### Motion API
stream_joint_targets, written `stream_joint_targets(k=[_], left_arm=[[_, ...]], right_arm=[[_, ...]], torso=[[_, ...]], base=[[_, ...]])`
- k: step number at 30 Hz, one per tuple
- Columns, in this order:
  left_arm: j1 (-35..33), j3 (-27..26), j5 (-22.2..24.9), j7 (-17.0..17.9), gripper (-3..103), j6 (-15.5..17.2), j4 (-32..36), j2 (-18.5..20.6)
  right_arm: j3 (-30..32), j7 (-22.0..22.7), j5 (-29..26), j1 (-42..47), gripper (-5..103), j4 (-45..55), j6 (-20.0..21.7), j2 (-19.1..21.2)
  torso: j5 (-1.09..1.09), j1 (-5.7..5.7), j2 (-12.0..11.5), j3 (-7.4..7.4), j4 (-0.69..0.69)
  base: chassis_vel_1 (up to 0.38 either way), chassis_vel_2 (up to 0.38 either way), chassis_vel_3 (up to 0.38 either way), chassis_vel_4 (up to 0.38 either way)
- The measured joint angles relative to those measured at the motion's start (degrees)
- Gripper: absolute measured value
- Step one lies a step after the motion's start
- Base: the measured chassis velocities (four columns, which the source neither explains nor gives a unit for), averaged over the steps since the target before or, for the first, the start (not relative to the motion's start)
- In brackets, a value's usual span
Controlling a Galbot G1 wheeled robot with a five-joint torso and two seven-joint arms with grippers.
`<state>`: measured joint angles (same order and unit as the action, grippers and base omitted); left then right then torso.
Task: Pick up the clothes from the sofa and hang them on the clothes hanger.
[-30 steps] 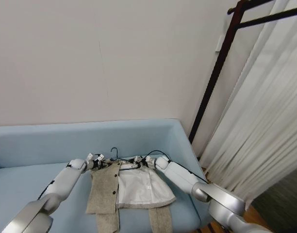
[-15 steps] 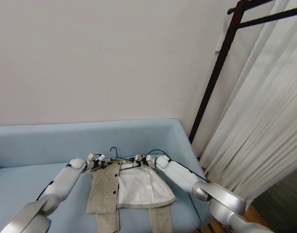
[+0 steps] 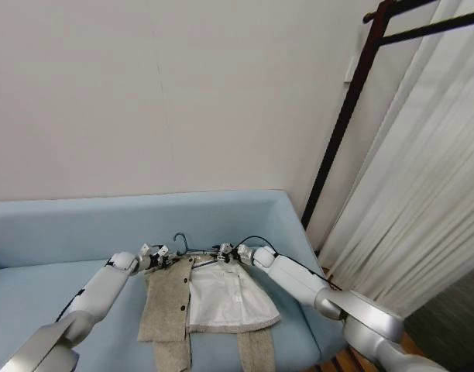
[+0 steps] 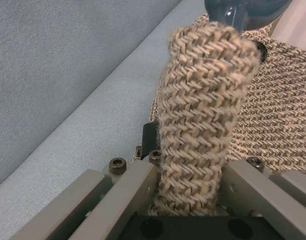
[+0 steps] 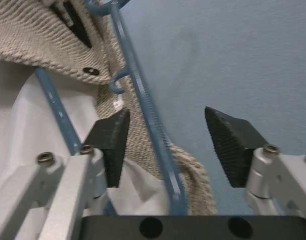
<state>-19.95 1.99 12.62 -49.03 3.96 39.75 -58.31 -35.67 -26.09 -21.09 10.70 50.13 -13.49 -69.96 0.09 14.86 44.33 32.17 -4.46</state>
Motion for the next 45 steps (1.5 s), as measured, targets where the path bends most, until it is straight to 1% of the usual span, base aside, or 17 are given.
stream_joint_targets(k=[1, 4, 5, 6, 9, 11, 14, 20, 28, 30, 31, 35, 39, 41, 42, 43, 45], left_arm=[[0.0, 0.0, 0.0, 0.0, 4, 0.0, 0.0, 0.0], [0.6, 0.9, -0.8, -1.4, 4, 0.2, -0.6, -0.3], [0.6, 0.9, -0.8, -1.4, 4, 0.2, -0.6, -0.3], [0.7, 1.0, -1.1, -1.6, 4, 0.2, -0.8, -0.4], [1.3, 1.2, -2.1, -2.3, 4, 0.7, -2.6, -1.4], [1.5, 1.2, -2.3, -2.3, 4, 0.9, -3.1, -1.6], [2.7, 1.3, -3.4, -2.7, 4, 1.2, -6.8, -3.2], [4.5, 2.3, -4.4, -2.8, 4, 0.9, -12.1, -5.2], [5.0, 3.6, -4.8, -3.6, 4, 0.4, -11.4, -4.6], [5.0, 3.8, -4.9, -3.9, 4, 0.3, -10.5, -4.1], [5.0, 3.9, -4.9, -3.9, 4, 0.3, -10.1, -3.8], [4.7, 3.9, -4.9, -4.2, 4, 0.3, -9.2, -3.1], [4.5, 3.9, -4.8, -4.5, 4, 0.2, -8.7, -2.5], [4.4, 4.0, -4.8, -4.6, 4, 0.1, -8.5, -2.1], [4.4, 4.0, -4.8, -4.6, 4, 0.0, -8.5, -1.9], [4.4, 4.0, -4.8, -4.6, 4, 0.0, -8.4, -1.8], [4.4, 4.0, -4.8, -4.6, 4, 0.0, -8.3, -1.6]], right_arm=[[0.0, 0.0, 0.0, 0.0, 50, 0.0, 0.0, 0.0], [0.4, 0.0, -4.8, -0.7, 66, 1.3, 0.8, 1.9], [0.4, 0.0, -4.8, -0.7, 66, 1.3, 0.8, 1.9], [0.5, 0.0, -6.0, -0.9, 72, 1.3, 1.2, 2.1], [1.2, 0.7, -13.5, -1.7, 88, 1.3, 4.7, 2.9], [1.3, 1.0, -15.0, -1.8, 88, 1.3, 5.6, 3.0], [1.6, 2.8, -23.1, -2.0, 99, 1.2, 11.0, 3.8], [2.0, 4.0, -30.5, -1.2, 100, 0.9, 17.6, 5.6], [3.8, 3.5, -30.8, 1.1, 100, -0.3, 22.6, 7.3], [4.8, 3.7, -32.7, 2.3, 103, -0.2, 26.2, 7.5], [5.1, 3.8, -33.6, 2.7, 101, -0.1, 27.1, 7.5], [6.5, 5.1, -37.1, 4.1, 98, -0.9, 29.2, 6.5], [7.3, 6.9, -39.5, 4.9, 96, -1.5, 29.5, 5.4], [7.9, 7.7, -40.6, 5.2, 87, -2.1, 29.7, 4.5], [8.0, 7.7, -40.6, 5.3, 87, -2.6, 29.7, 4.2], [8.0, 7.7, -40.6, 5.3, 82, -2.9, 29.7, 4.0], [8.1, 7.6, -40.6, 5.3, 78, -3.4, 29.6, 3.7]], torso=[[0.0, 0.0, 0.0, 0.0, 0.0], [0.01, 0.0, 0.0, 0.0, -0.01], [0.01, 0.0, 0.0, 0.0, -0.01], [0.01, 0.0, 0.0, 0.0, 0.0], [0.0, 0.0, 0.0, 0.0, 0.0], [0.01, 0.0, 0.0, 0.0, 0.0], [0.01, 0.0, 0.0, -0.01, 0.0], [0.01, 0.0, 0.0, -0.01, -0.01], [-0.02, 0.0, 0.0, 0.0, -0.01], [-0.02, 0.0, 0.0, 0.0, -0.01], [-0.02, 0.0, 0.0, 0.0, 0.0], [-0.02, 0.0, 0.0, 0.0, 0.0], [-0.02, 0.0, 0.0, 0.0, 0.0], [-0.02, 0.0, 0.0, 0.0, 0.01], [-0.02, 0.0, 0.0, 0.0, 0.0], [-0.02, 0.0, 0.0, 0.0, 0.0], [-0.02, 0.0, 0.0, 0.0, 0.0]], base=[[0.0, 0.0, 0.0, 0.0], [0.0, 0.0, 0.0, 0.0], [0.0, 0.0, 0.0, 0.0], [0.0, 0.0, 0.0, 0.0], [0.0, 0.0, 0.0, 0.0], [0.0, 0.0, 0.0, 0.0], [0.0, 0.0, 0.0, 0.0], [0.0, 0.0, 0.0, 0.0], [0.0, 0.0, 0.0, 0.0], [0.0, 0.0, 0.0, 0.0], [0.0, 0.0, 0.0, 0.0], [0.0, 0.0, 0.0, 0.0], [0.0, 0.0, 0.0, 0.0], [0.0, 0.0, 0.0, 0.0], [0.0, 0.0, 0.0, 0.0], [0.0, 0.0, 0.0, 0.0], [0.0, 0.0, 0.0, 0.0]])
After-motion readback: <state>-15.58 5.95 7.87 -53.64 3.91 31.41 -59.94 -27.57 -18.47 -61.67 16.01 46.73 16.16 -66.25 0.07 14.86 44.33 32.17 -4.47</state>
